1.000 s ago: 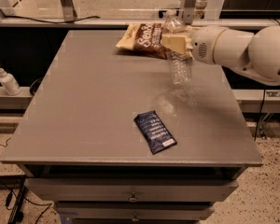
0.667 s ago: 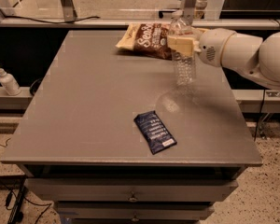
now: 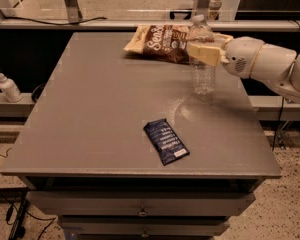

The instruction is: Place water bottle upright

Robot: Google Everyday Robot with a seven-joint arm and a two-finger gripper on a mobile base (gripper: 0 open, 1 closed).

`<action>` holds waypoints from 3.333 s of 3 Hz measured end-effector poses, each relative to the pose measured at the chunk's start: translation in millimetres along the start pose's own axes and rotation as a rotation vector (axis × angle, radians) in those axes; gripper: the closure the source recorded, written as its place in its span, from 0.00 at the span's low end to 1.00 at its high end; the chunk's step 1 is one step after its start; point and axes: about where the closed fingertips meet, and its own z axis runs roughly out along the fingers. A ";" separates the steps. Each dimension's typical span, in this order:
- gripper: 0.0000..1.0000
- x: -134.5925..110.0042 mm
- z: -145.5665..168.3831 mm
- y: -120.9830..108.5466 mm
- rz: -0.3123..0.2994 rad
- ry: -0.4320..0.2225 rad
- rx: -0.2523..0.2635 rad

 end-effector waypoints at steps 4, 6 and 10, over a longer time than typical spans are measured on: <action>1.00 2.2 -47.1 9.2 0.043 -0.205 -0.145; 0.81 10.5 -48.5 27.0 0.025 -0.254 -0.228; 0.00 20.0 -69.3 52.6 -0.004 -0.297 -0.258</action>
Offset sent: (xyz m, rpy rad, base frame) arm -0.0346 -0.0451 0.0039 0.1787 -0.0873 0.1107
